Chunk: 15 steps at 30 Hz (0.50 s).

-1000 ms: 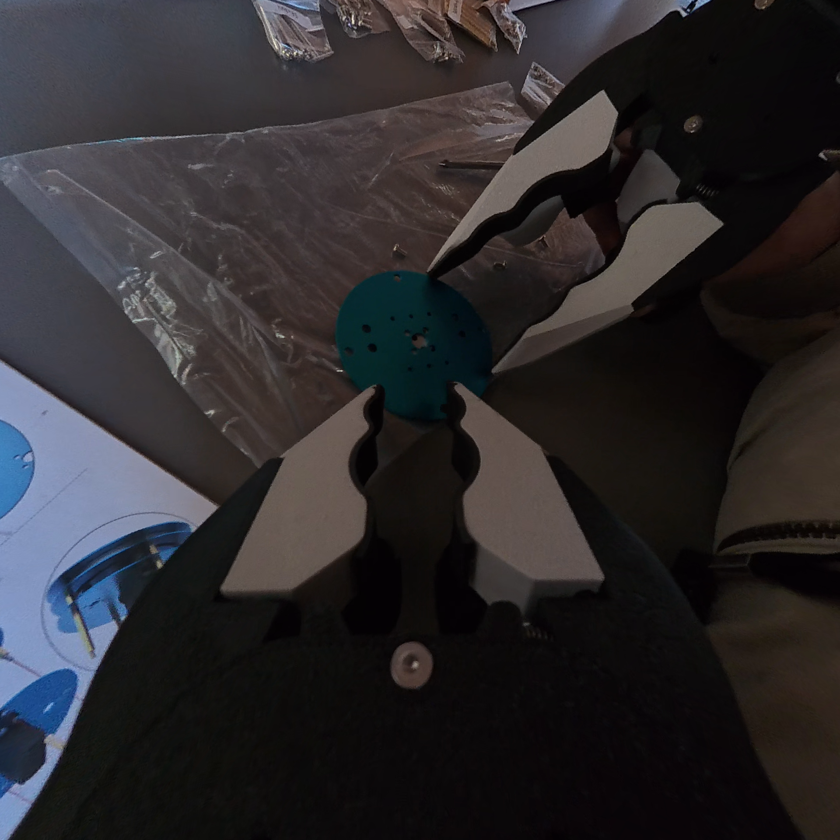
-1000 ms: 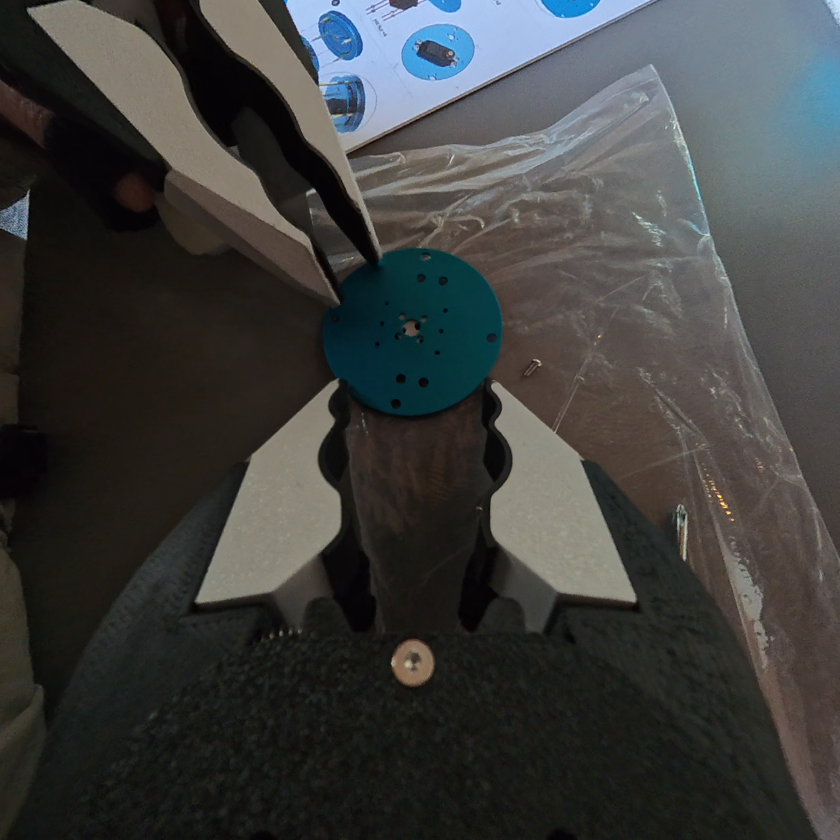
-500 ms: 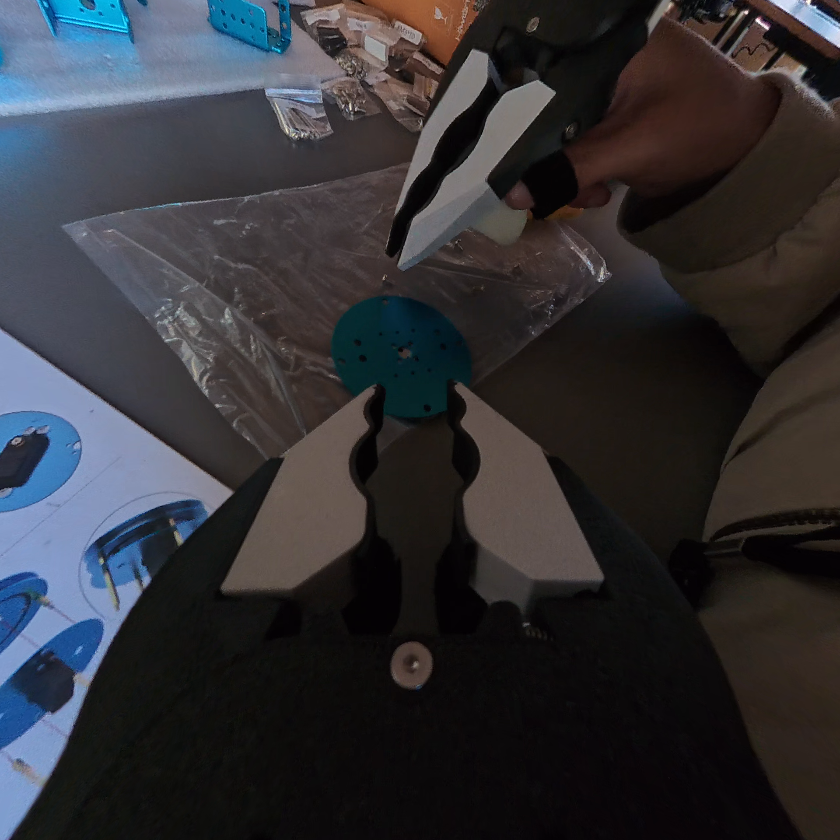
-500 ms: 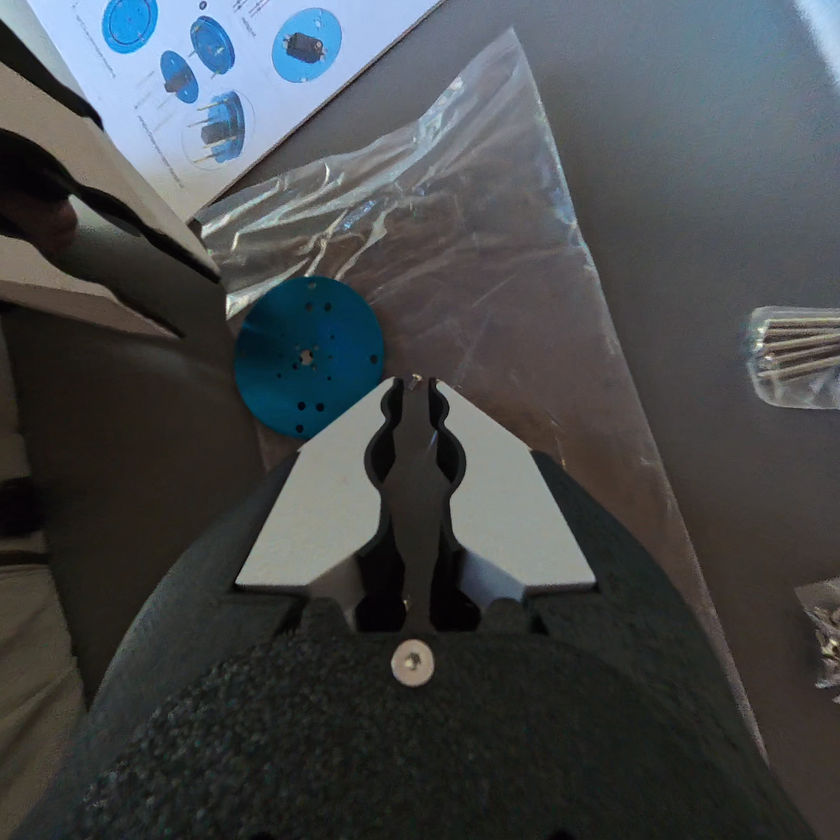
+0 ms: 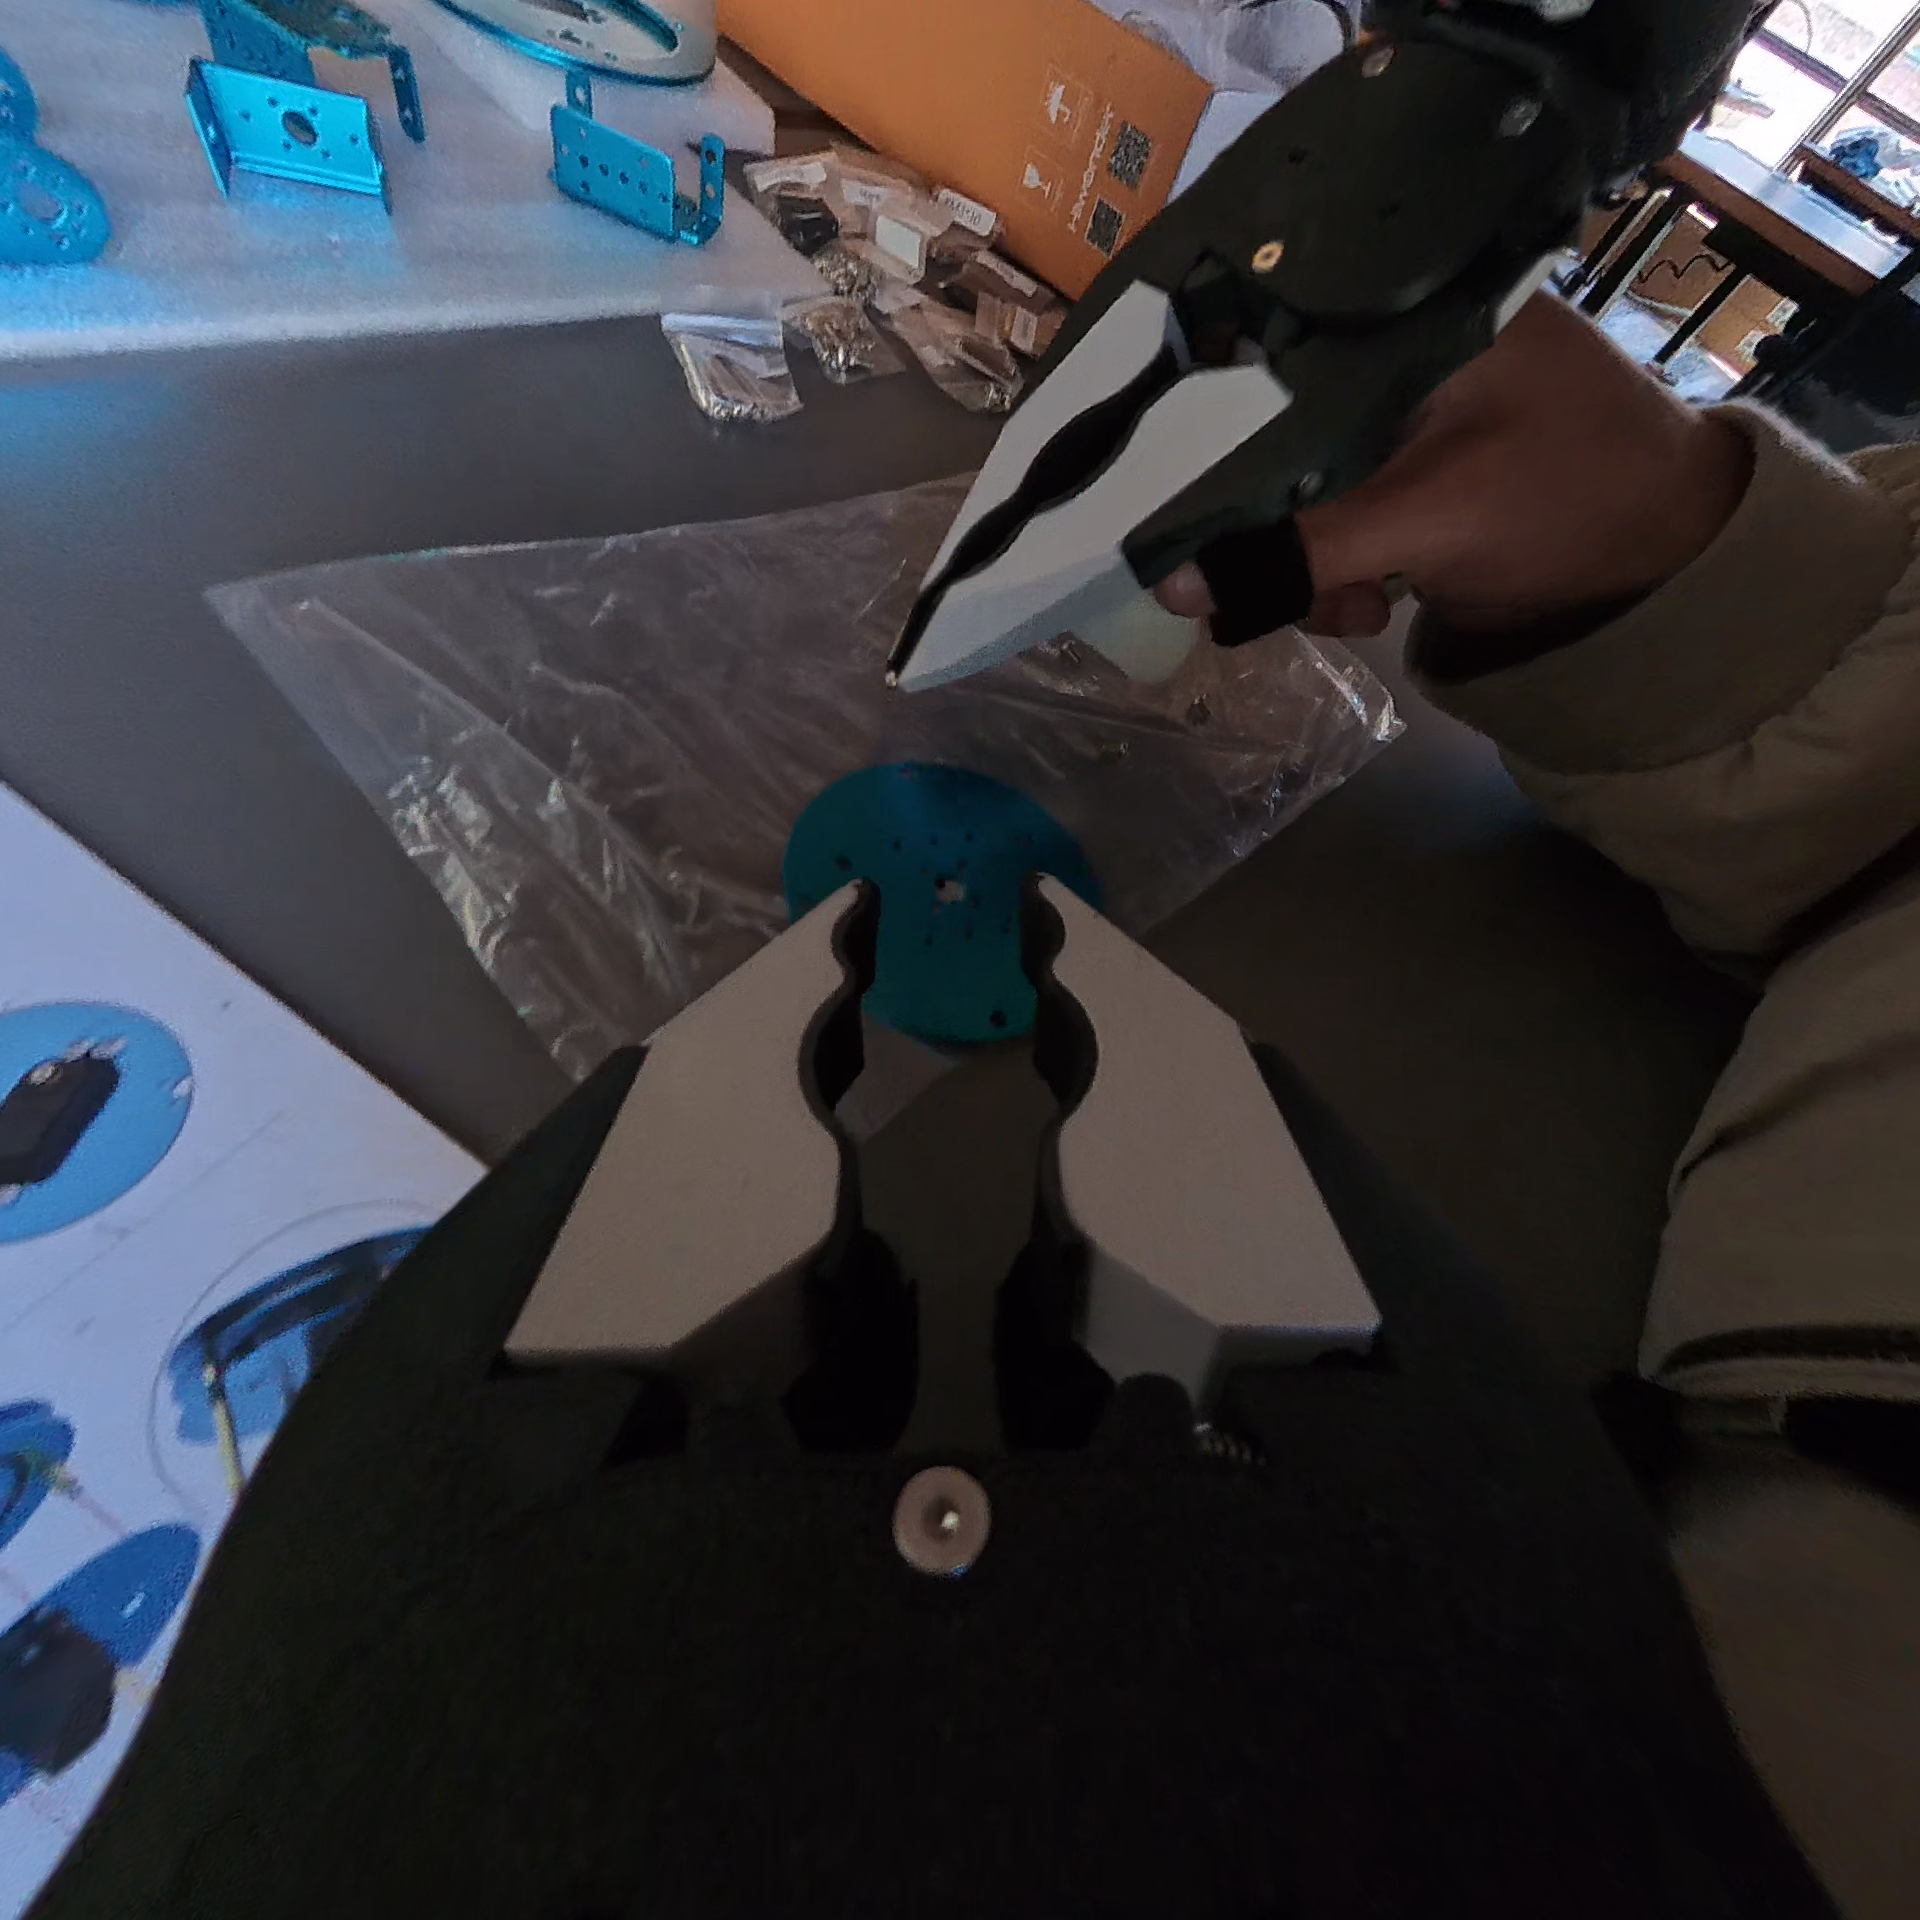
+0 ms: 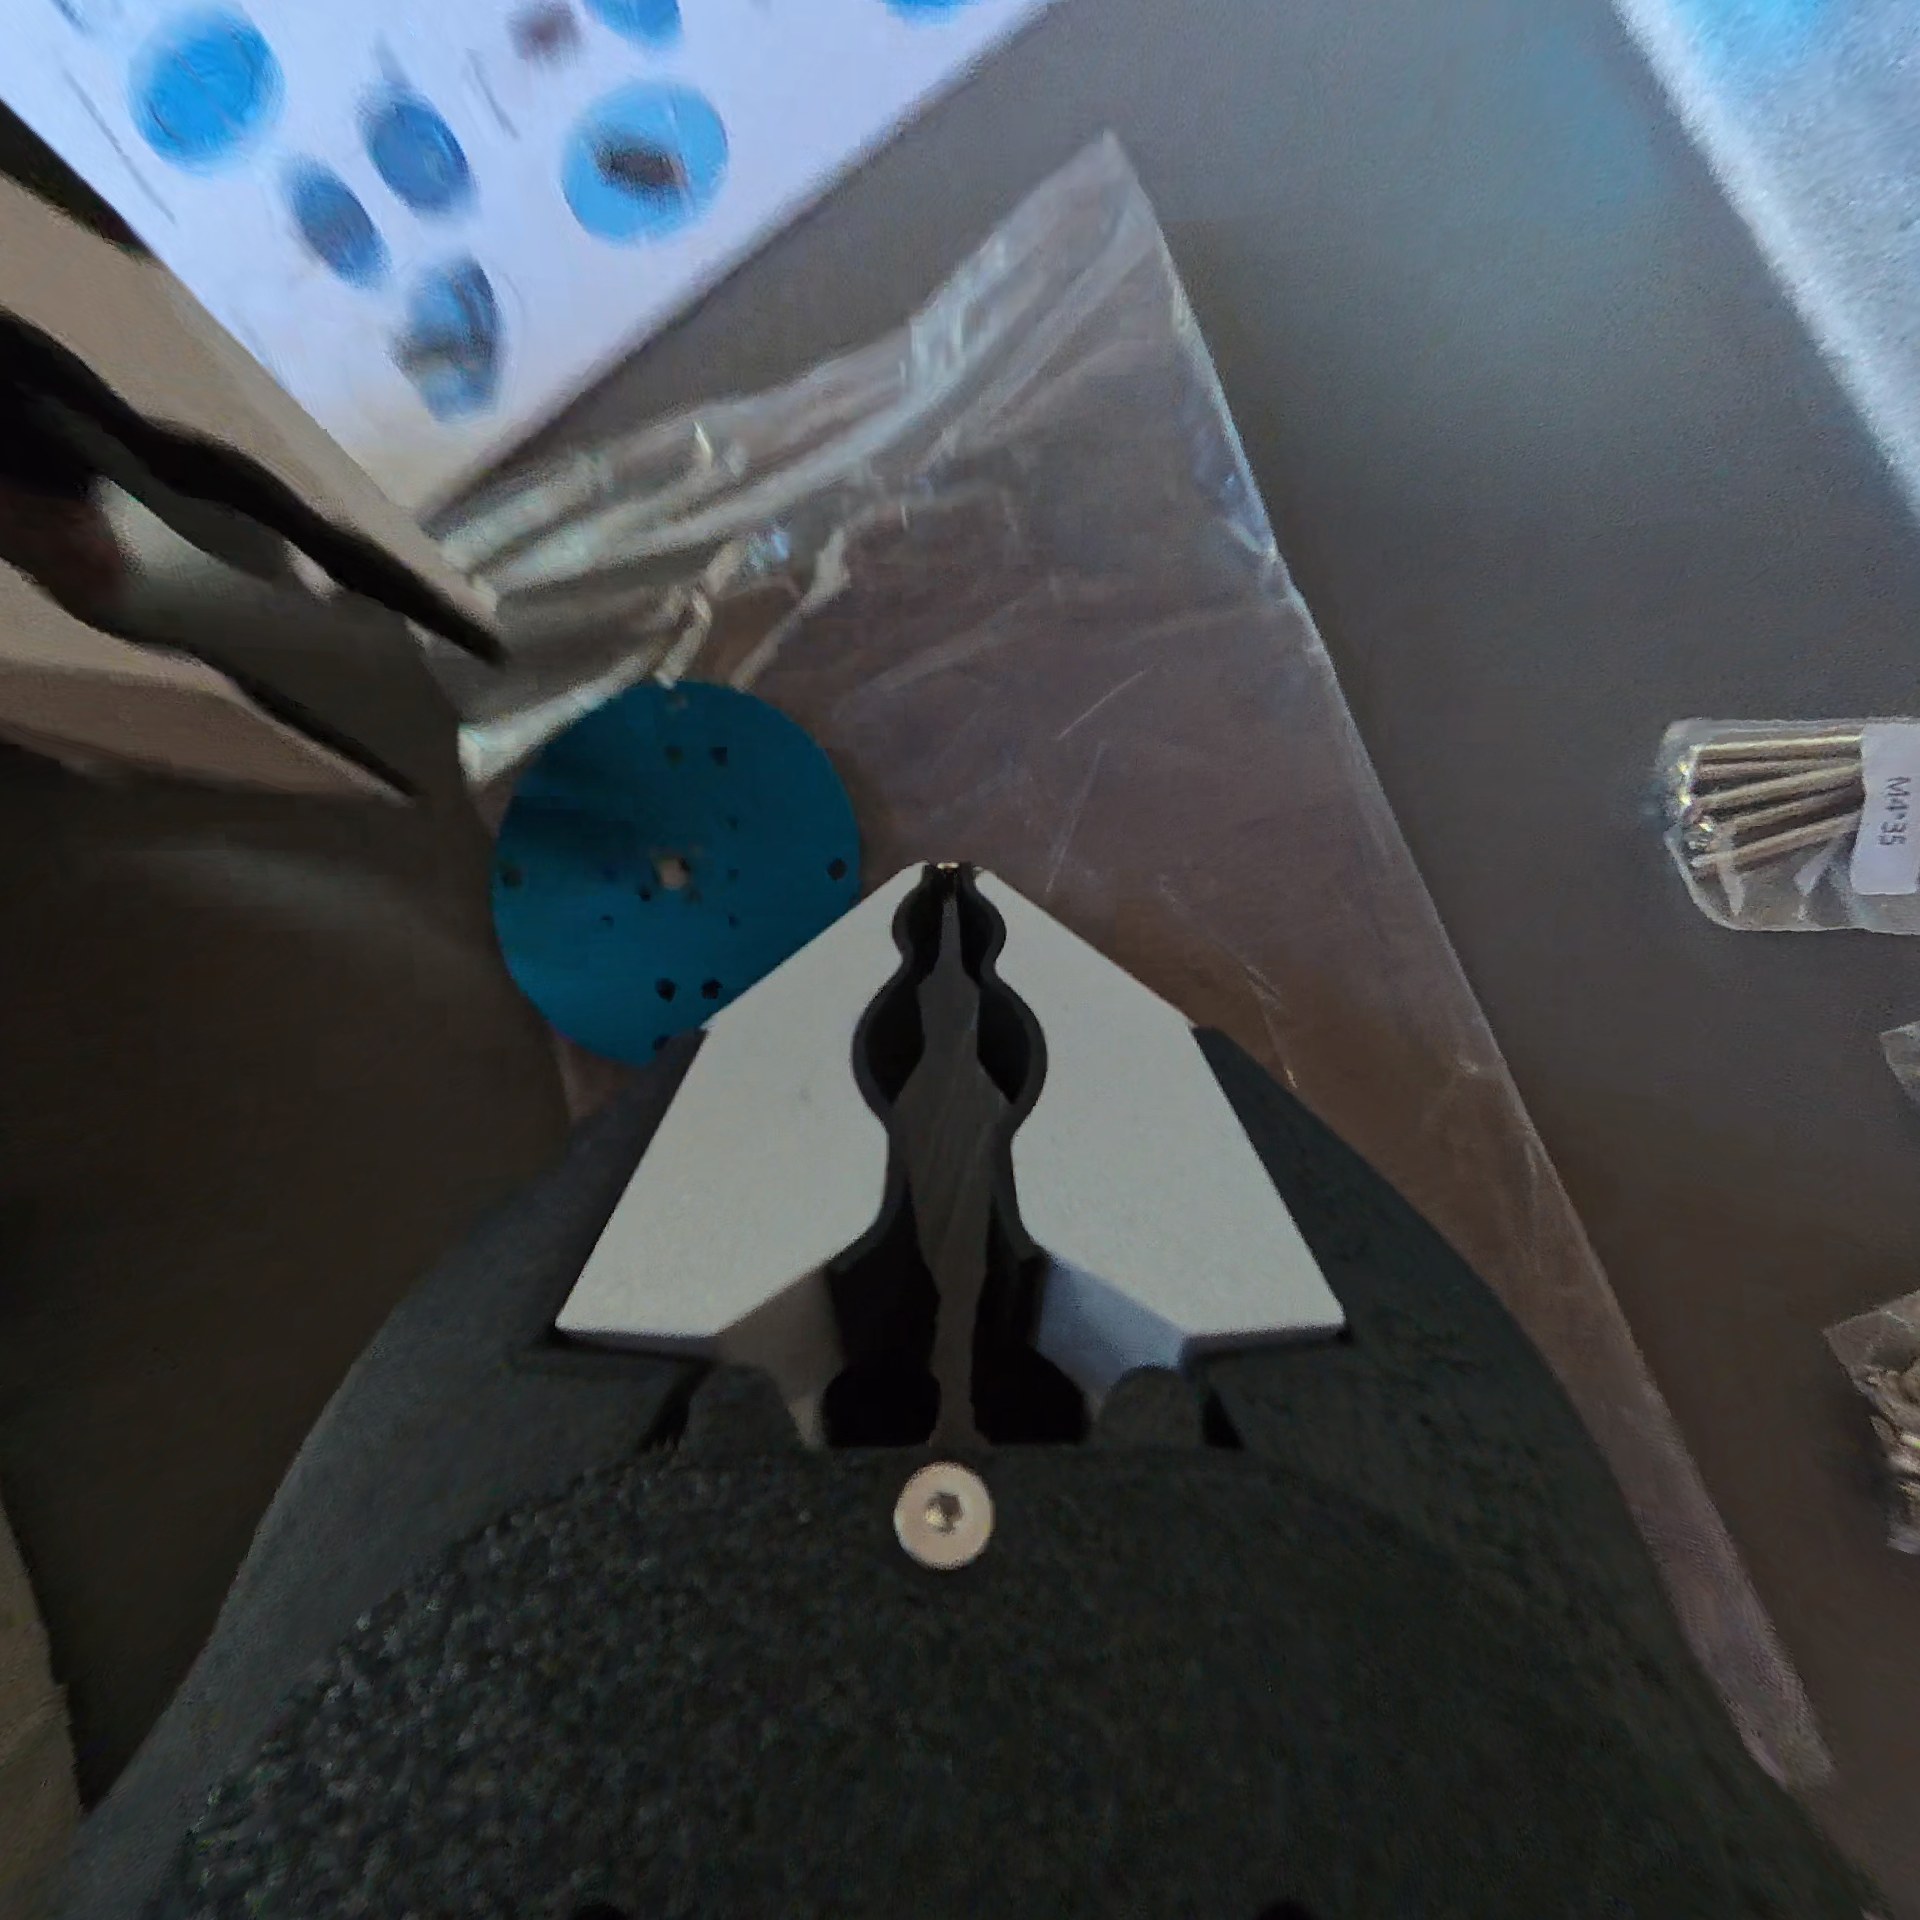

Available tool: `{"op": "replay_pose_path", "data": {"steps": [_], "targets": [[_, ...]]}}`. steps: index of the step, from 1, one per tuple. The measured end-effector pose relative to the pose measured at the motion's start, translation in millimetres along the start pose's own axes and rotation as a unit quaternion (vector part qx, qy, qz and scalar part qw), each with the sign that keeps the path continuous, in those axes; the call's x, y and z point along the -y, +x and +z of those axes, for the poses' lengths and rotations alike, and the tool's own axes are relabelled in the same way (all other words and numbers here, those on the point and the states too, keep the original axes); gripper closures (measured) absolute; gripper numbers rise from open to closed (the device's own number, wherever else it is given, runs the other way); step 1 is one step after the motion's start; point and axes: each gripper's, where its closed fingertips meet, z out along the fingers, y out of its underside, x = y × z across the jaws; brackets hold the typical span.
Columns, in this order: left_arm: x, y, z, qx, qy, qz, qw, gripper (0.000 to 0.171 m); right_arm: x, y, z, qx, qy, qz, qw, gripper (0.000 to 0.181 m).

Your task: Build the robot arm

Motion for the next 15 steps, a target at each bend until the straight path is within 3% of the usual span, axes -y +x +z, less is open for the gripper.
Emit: {"op": "replay_pose_path", "data": {"steps": [3, 7, 12, 15], "targets": [[11, 0, 12, 0.022, 0.014, 0.016, 1.0, 0.144, 33, -20, -22, 0.106, 0.121, 0.087, 0.983, 0.18], [36, 6, 14, 0.036, 0.067, 0.023, 0.997, 0.144, 65, -50, -55, 0.245, 0.261, 0.173, 0.917, 0.18], [56, 22, -1, 0.035, 0.128, 0.075, 0.988, 0.15, 63, -65, -63, 0.3, 0.284, 0.199, 0.889, 0.181], [58, 29, -6, 0.039, 0.129, 0.118, 0.984, 0.151, 61, -71, -68, 0.327, 0.289, 0.208, 0.875, 0.181]]}}
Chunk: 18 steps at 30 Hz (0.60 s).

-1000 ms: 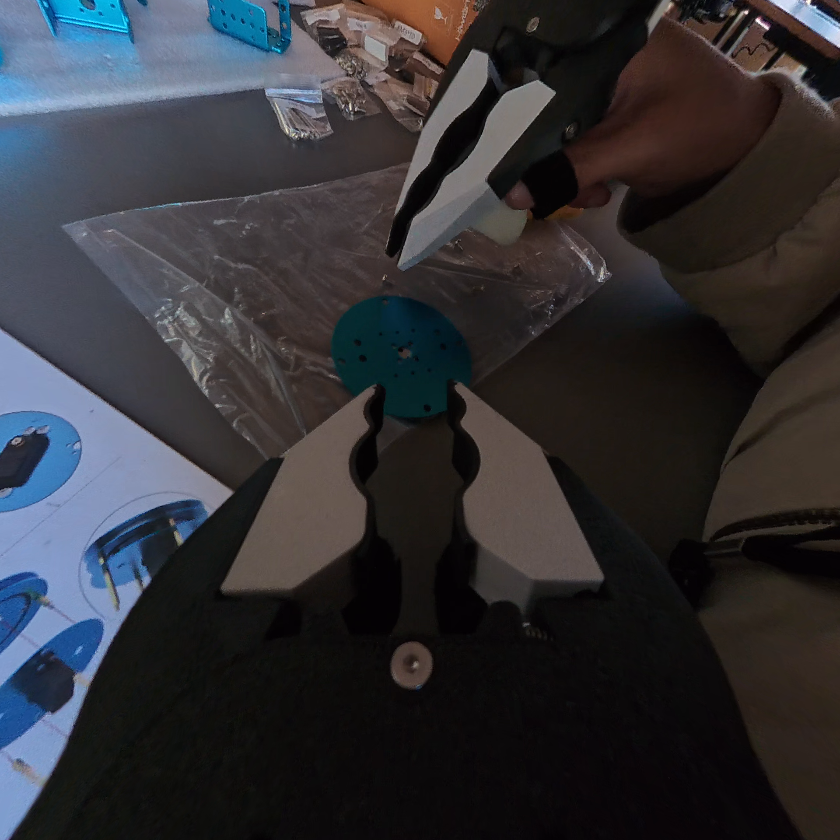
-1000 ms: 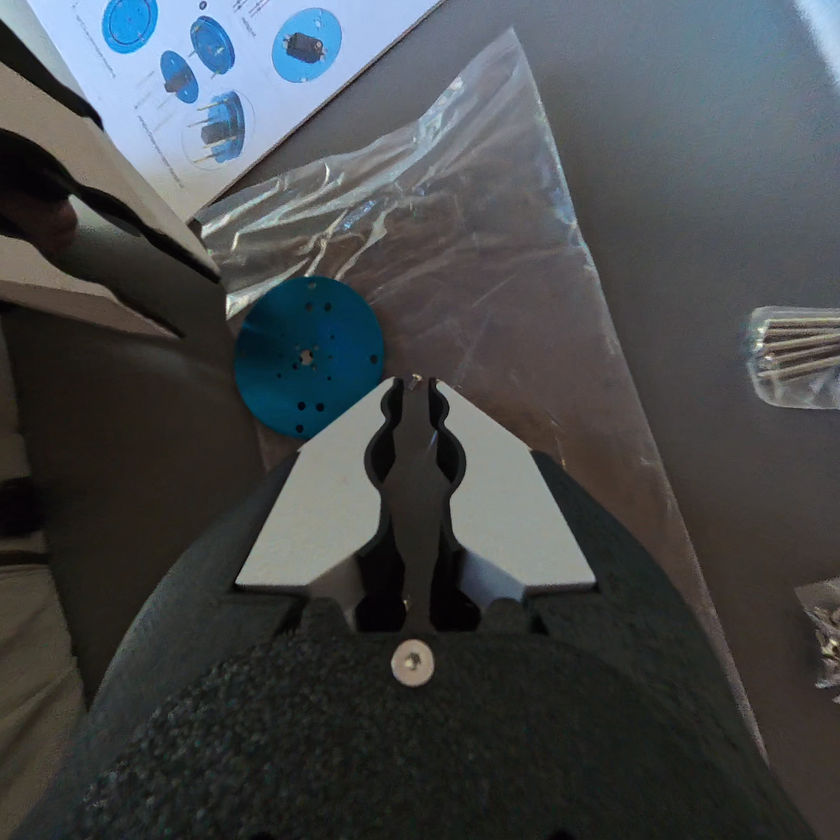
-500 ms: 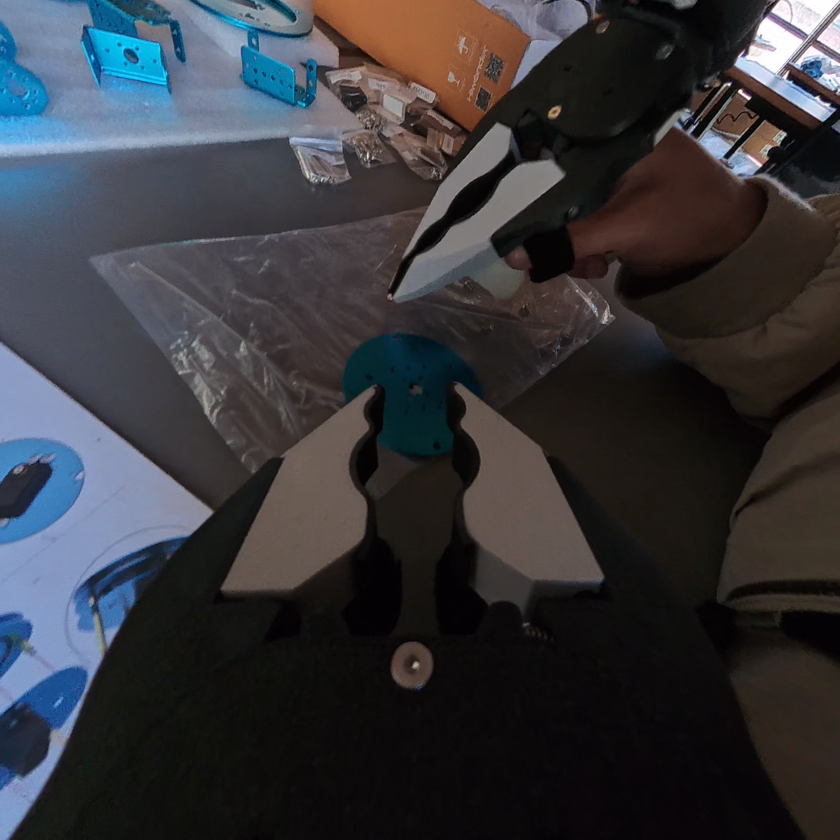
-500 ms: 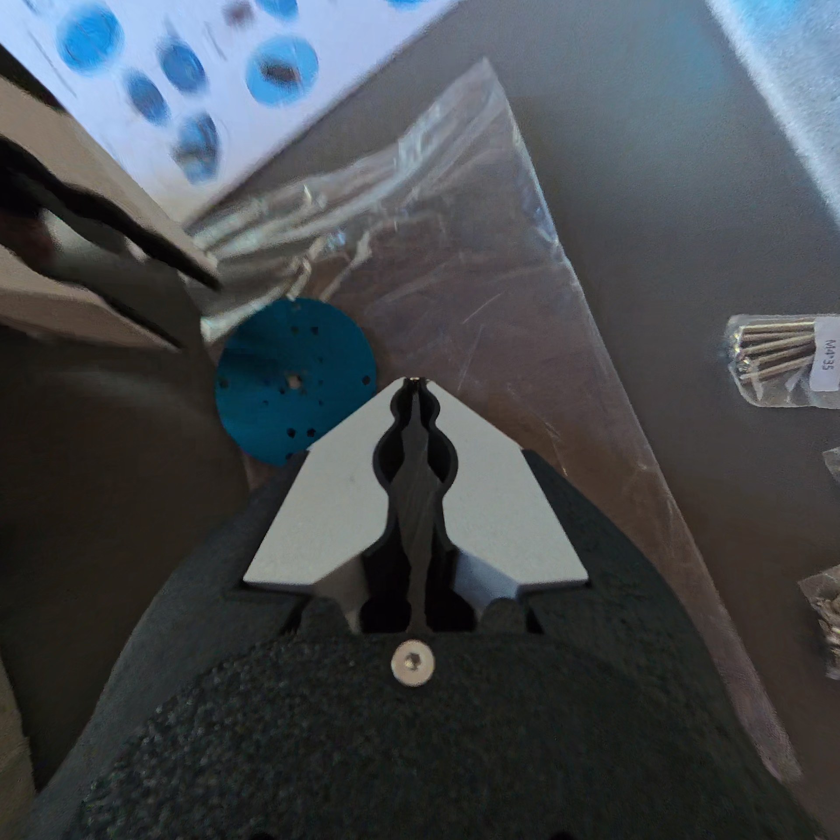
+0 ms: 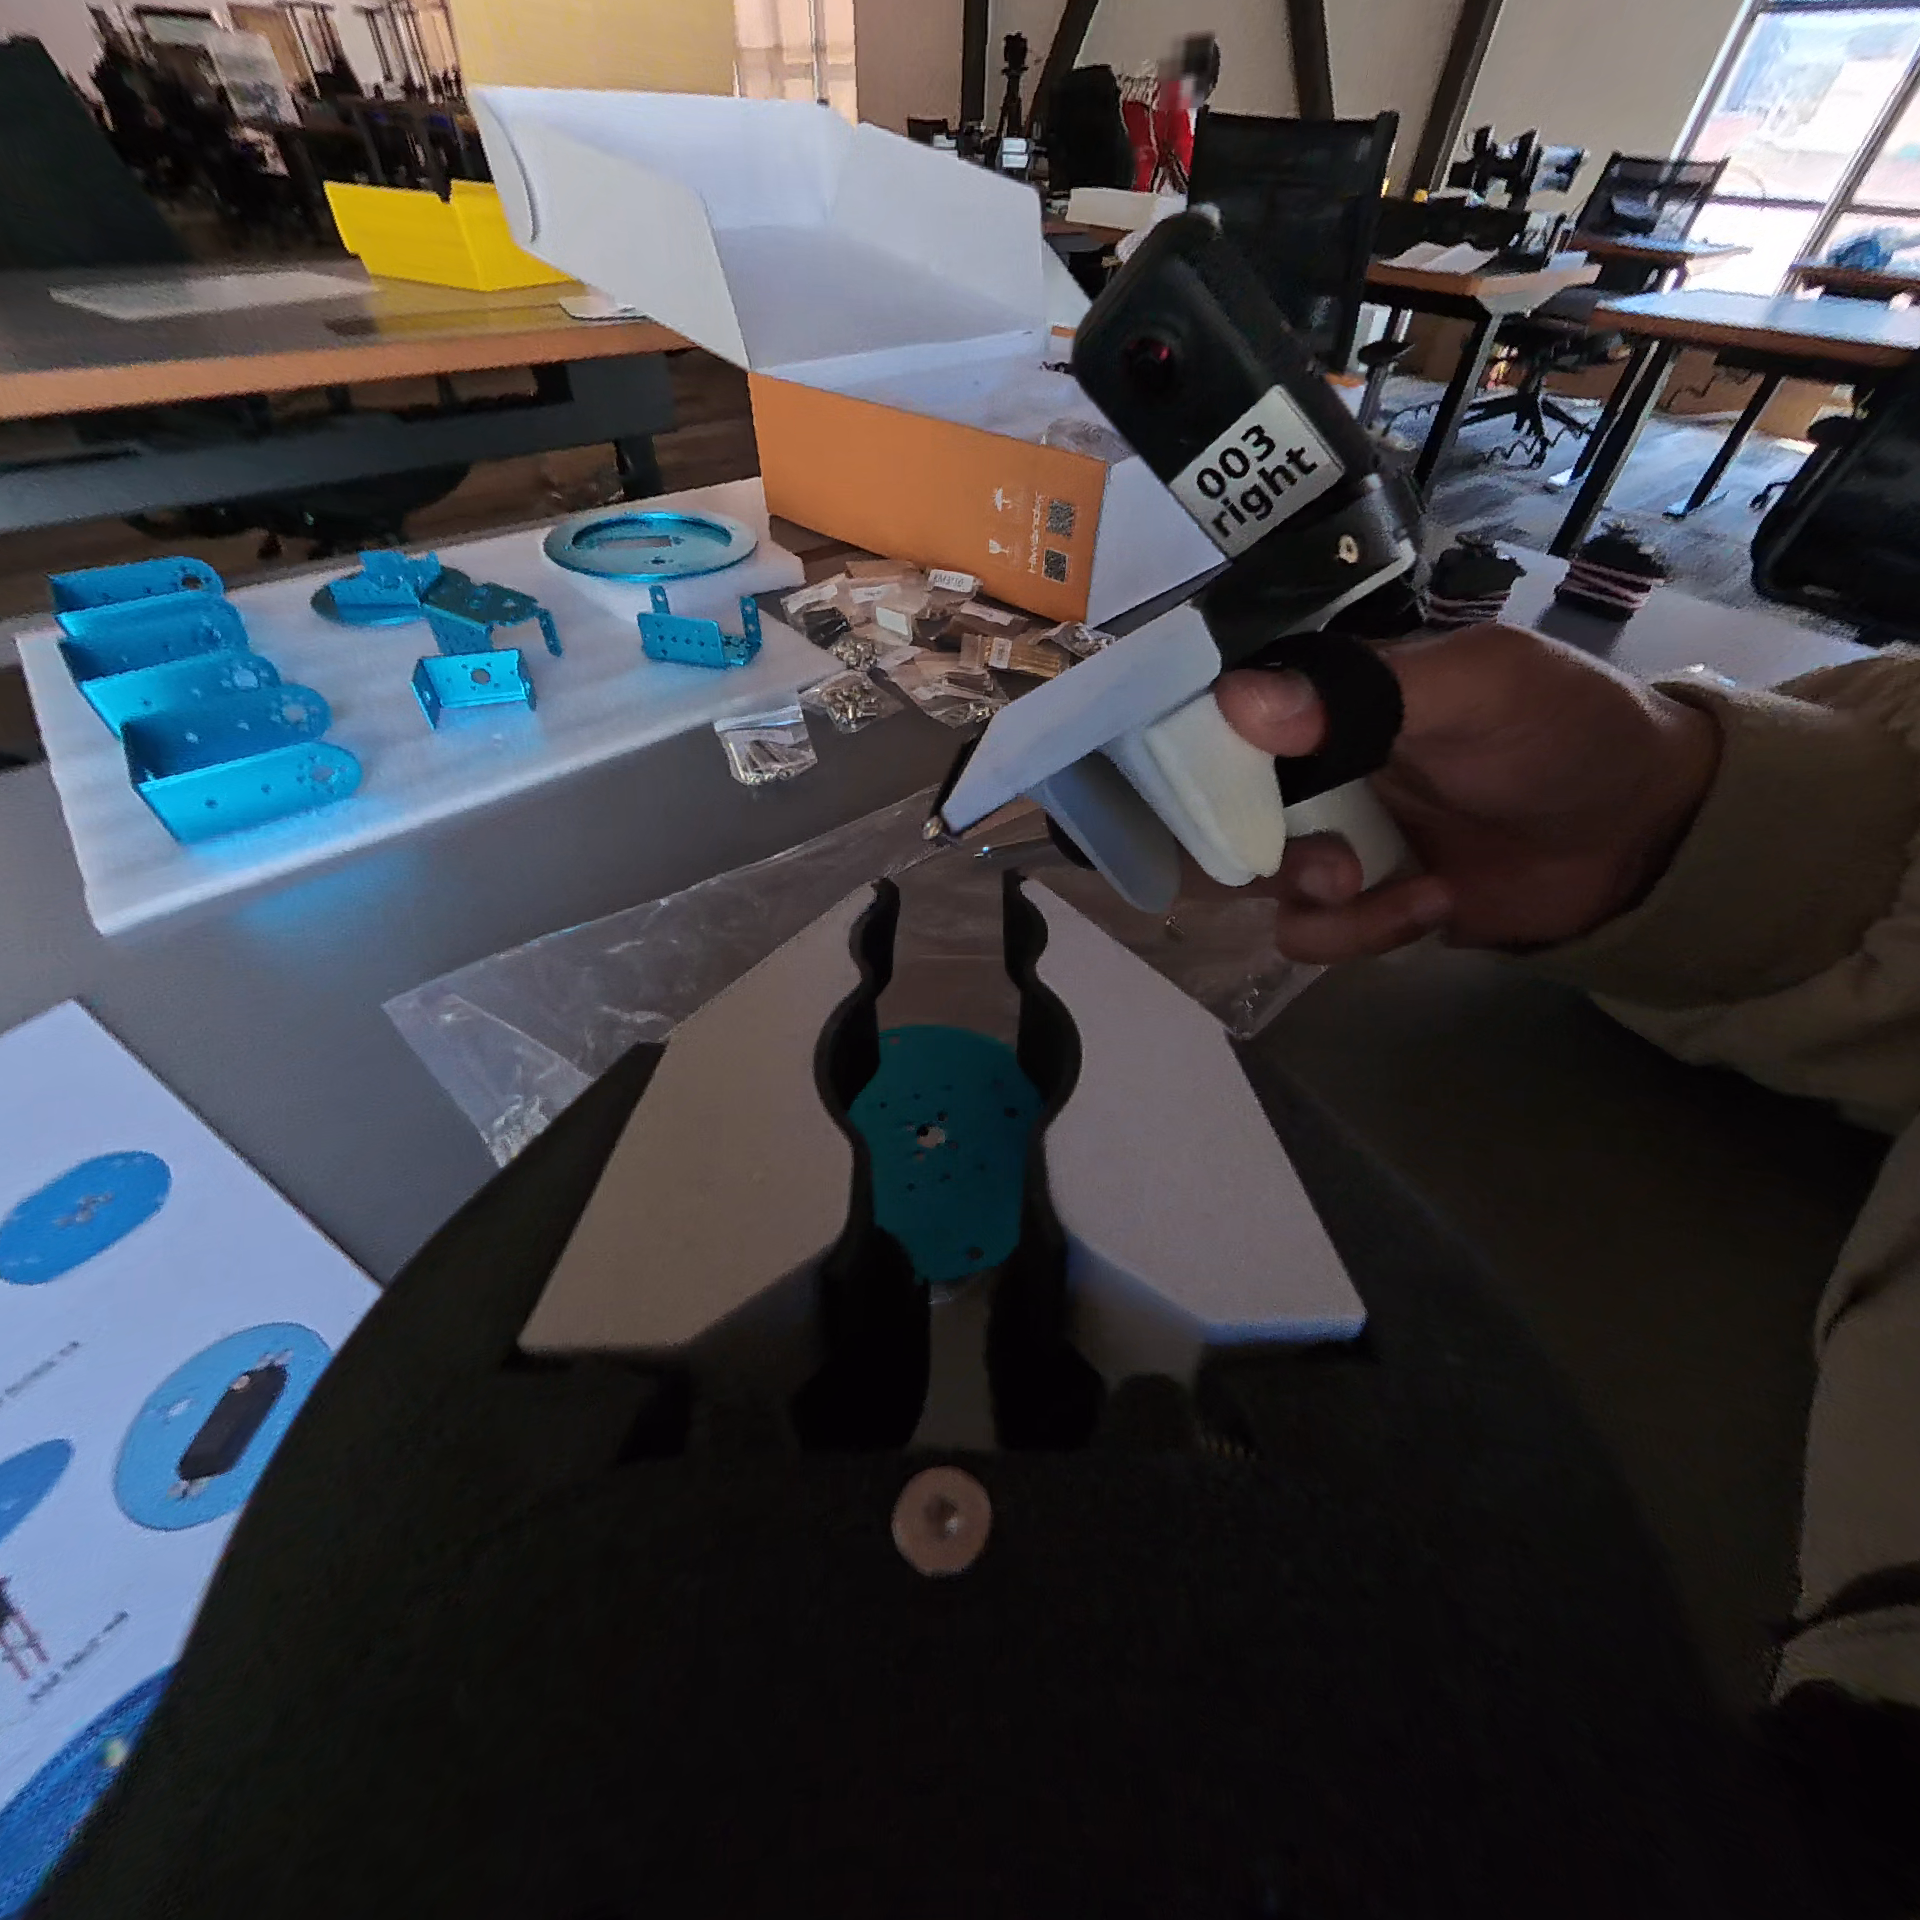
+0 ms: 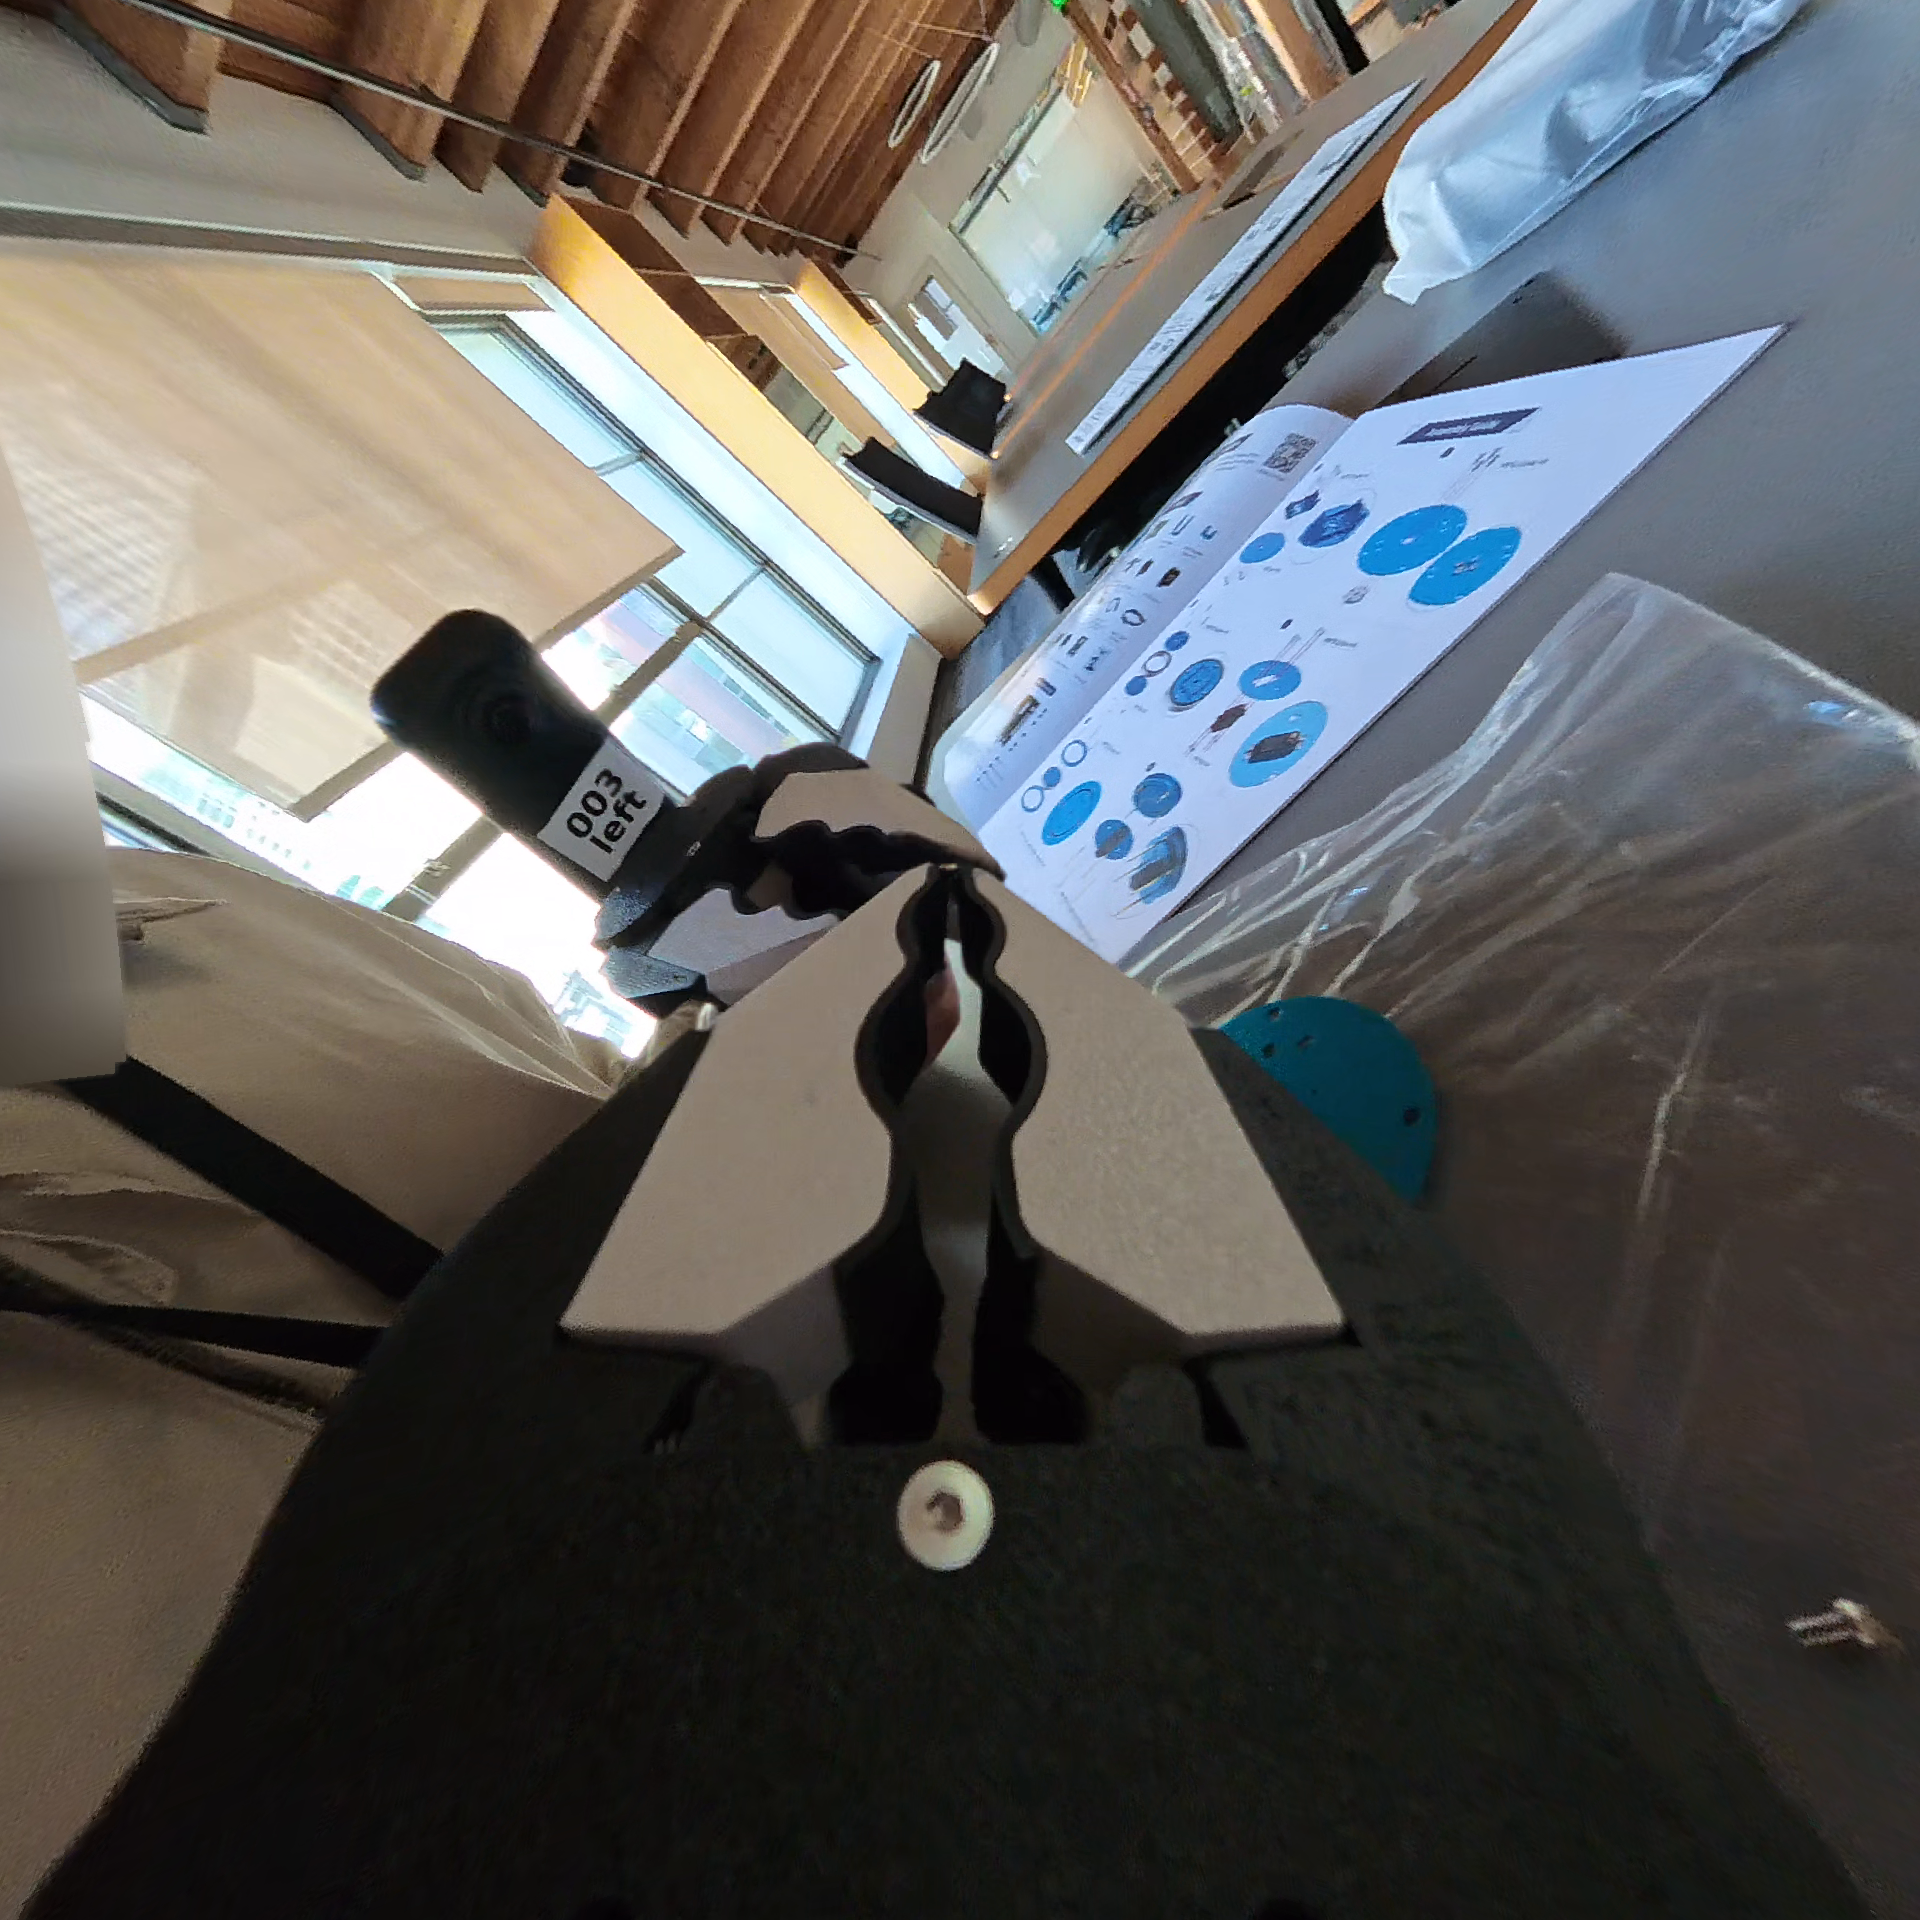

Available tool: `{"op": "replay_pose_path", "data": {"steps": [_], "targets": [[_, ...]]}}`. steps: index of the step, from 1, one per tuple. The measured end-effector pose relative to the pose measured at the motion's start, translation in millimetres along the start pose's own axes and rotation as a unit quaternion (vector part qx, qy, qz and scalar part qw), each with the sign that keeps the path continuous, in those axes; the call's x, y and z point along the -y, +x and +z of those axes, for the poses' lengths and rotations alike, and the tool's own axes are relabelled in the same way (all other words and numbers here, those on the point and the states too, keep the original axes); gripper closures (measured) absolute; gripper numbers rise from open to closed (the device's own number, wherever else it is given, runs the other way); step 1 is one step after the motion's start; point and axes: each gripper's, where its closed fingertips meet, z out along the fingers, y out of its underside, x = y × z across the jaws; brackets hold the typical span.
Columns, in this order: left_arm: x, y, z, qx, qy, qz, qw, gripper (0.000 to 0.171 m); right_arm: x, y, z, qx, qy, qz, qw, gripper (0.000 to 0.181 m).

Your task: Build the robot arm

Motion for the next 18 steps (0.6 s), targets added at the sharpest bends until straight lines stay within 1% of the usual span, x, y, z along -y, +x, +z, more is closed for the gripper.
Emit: {"op": "replay_pose_path", "data": {"steps": [4, 8, 9, 11, 14, 18], "targets": [[-4, 3, 1, 0.01, -0.023, 0.052, 0.998, 0.151, -6, -4, 2, 0.006, -0.002, -0.002, 1.0, 0.181], [-7, 8, 5, 0.012, -0.031, 0.071, 0.997, 0.155, -10, -4, 3, 0.001, -0.005, -0.007, 1.0, 0.181], [-7, 7, 5, 0.021, -0.033, 0.079, 0.996, 0.158, -10, -3, 3, -0.002, -0.003, -0.009, 1.0, 0.181], [-7, 4, 6, 0.041, -0.039, 0.097, 0.994, 0.169, -11, -2, 2, -0.005, -0.004, -0.01, 1.0, 0.181], [-11, 3, 7, 0.053, -0.055, 0.141, 0.987, 0.17, -13, 1, 2, -0.012, -0.011, -0.014, 1.0, 0.181], [-16, 5, 8, 0.044, -0.073, 0.205, 0.975, 0.17, -18, 2, 0, -0.008, -0.038, -0.006, 0.999, 0.18]]}}
